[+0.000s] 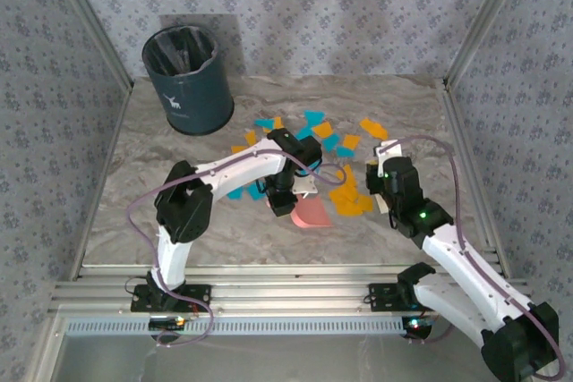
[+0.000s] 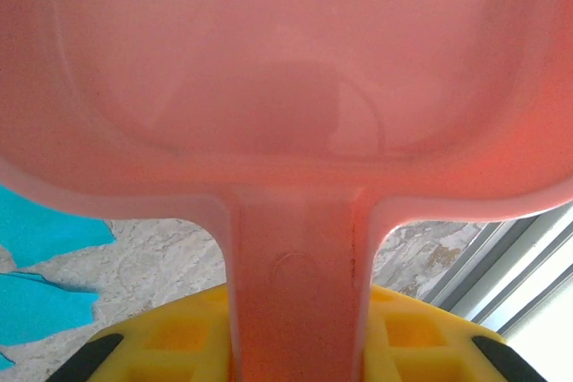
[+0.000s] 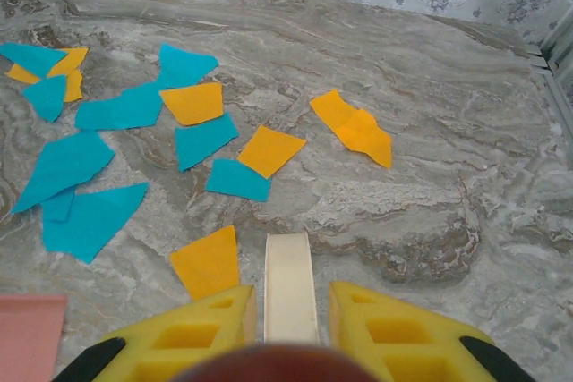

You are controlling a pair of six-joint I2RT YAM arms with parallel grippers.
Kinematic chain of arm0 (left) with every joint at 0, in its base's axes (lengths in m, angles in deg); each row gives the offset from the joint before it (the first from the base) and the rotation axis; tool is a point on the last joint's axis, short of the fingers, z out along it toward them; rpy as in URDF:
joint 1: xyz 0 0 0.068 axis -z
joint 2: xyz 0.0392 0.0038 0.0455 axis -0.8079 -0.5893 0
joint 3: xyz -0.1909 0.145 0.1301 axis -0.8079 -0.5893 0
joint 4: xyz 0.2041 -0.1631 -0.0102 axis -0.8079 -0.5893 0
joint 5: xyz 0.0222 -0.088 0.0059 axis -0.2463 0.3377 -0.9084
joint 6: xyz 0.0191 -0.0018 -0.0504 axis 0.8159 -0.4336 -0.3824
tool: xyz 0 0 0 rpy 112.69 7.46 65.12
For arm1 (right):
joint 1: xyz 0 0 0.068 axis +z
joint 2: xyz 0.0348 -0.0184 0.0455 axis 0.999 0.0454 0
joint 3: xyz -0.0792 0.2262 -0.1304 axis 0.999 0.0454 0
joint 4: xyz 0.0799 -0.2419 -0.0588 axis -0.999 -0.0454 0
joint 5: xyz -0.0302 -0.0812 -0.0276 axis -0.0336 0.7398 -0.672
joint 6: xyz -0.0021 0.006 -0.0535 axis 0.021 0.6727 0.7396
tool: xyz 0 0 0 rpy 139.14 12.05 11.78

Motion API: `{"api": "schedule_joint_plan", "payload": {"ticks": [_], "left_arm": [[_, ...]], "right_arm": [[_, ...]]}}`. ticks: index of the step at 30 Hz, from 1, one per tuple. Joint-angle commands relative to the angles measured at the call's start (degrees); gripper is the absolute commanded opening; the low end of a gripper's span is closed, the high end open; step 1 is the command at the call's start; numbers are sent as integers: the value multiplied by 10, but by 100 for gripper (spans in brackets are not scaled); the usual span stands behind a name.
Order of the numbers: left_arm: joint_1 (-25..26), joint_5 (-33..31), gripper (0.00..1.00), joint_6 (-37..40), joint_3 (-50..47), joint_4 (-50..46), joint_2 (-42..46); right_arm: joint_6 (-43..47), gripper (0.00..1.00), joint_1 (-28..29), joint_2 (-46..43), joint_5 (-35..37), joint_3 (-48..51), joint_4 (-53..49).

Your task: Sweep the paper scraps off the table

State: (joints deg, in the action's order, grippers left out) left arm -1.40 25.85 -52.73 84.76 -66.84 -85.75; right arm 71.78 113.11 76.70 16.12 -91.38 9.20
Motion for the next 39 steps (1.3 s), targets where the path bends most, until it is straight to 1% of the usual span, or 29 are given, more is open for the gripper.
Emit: {"api": "schedule_joint_plan", "payload": {"ticks": [1,9,14,21,30,39], "left_arm": [[-3,-4,0,10,19,-20,-9],[-3,-4,0,7,27,-11,-17],[-3,1,0,7,31,-10,-20],[-2,9,0,7,29,-2,-15],[-2,12,0,4,19,11,-12],[-2,10,0,1,6,15,-12]], "right_arm": [[-1,0,6,-2,4,1,21],[-2,0,8,1,-1,11,20],[-5,0,17,-4,57,15,12],[-3,0,22,-3,80,23,8],[-7,0,26,13,21,25,19],[-21,0,45,40,-44,18,43]]}}
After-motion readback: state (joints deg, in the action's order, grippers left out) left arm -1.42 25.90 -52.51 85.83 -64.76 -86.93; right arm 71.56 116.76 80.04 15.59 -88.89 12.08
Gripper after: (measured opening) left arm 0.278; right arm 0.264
